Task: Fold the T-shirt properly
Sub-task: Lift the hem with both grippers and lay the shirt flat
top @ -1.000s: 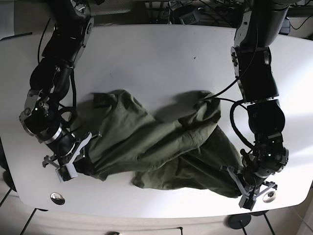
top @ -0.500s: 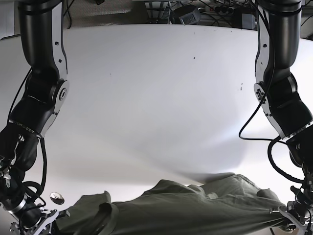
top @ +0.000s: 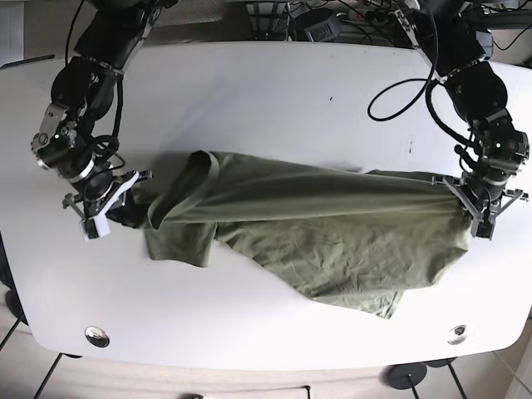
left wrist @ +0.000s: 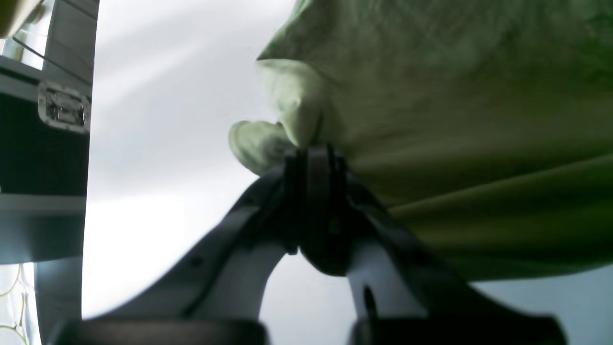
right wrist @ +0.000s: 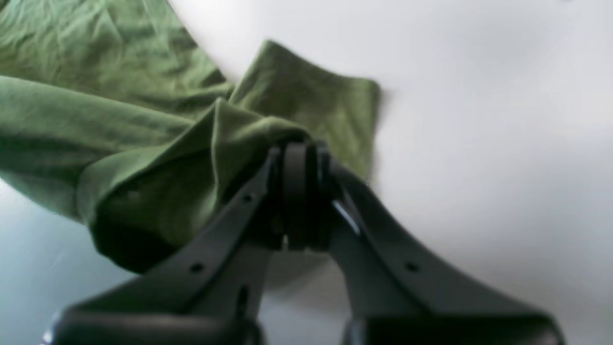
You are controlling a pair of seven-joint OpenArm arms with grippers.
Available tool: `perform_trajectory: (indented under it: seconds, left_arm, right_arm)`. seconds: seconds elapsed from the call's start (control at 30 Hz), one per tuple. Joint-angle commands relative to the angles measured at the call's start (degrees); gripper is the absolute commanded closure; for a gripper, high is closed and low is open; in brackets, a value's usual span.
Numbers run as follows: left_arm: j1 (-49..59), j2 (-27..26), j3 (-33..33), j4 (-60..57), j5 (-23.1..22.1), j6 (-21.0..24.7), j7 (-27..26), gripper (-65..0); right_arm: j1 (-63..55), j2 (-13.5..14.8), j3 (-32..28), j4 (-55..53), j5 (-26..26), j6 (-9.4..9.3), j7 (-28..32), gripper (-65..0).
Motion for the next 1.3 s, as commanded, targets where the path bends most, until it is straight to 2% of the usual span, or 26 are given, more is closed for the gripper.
perform_trajectory:
  seconds: [0.03, 0.13, 0.37, 0.57, 0.6, 0.67, 0.7, 0.73, 0.8, 0.9, 1.1, 1.23, 1.3]
  left_arm:
    - [2.27, 1.07, 0.02, 4.39, -0.38, -1.17, -1.56, 0.0]
    - [7.28, 1.78, -0.07, 5.62, -0.65, -1.52, -1.56, 0.0]
    - [14.41, 1.86, -0.07, 5.88, -0.73, -1.52, -1.56, 0.0]
    - [15.9, 1.78, 0.11, 7.55, -0.29, -1.52, -1.56, 0.0]
    - [15.9, 1.78, 0.11, 7.64, -0.29, -1.52, -1.47, -4.7]
    - [15.9, 1.42, -0.07, 7.64, -0.29, -1.52, -0.15, -19.6]
    - [15.9, 1.42, -0.07, 7.64, -0.29, -1.52, 0.55, -30.6]
    - [15.9, 1.42, 0.11, 7.64, -0.29, -1.52, 0.55, -36.3]
    - [15.9, 1.51, 0.11, 7.64, -0.38, -1.52, 0.55, -38.3]
    - [15.72, 1.6, 0.02, 7.64, -0.65, -1.52, 0.46, -38.3]
    - [13.0, 1.78, 0.02, 7.64, -0.73, -1.52, 0.29, -38.3]
    - [12.56, 1.78, 0.2, 7.64, -0.73, -1.52, 0.38, -38.3]
    - [12.47, 1.6, 0.29, 7.64, -0.73, -1.52, 0.38, -38.3]
  right_arm:
    - [-2.76, 0.19, 1.77, 1.94, 0.97, 0.41, 2.51, -2.1]
    - [-8.65, -1.21, 2.48, 2.12, 0.97, 0.41, 3.3, -2.1]
    - [-16.12, -1.48, 2.48, 3.79, 0.97, 0.41, 3.3, -2.1]
    - [-18.15, -1.48, 2.48, 3.79, 0.97, 0.41, 3.3, -2.2]
    - [-18.15, -1.57, 2.48, 3.79, 0.97, 0.41, 3.3, -3.2]
    - [-18.15, -1.57, 2.48, 3.61, 0.97, 0.41, 3.04, -11.1]
    - [-18.23, -1.57, 2.57, 3.7, 0.97, 0.41, 2.95, -20.9]
    - [-18.67, -1.57, 2.57, 3.97, 0.97, -0.43, 3.04, -28.1]
    - [-19.11, -1.57, 2.57, 5.64, 0.97, -1.31, 3.3, -39.3]
    - [-18.85, -2.8, 3.44, 8.01, 0.97, -1.31, 3.22, -48.5]
    - [-11.99, -2.88, 9.6, 4.58, 0.97, -1.13, 2.86, -48.4]
    - [-7.07, -2.53, 9.95, -1.92, 0.53, -1.04, 2.86, -48.4]
    - [-5.84, -1.3, 9.69, -5.53, 0.53, -1.13, 2.95, -48.2]
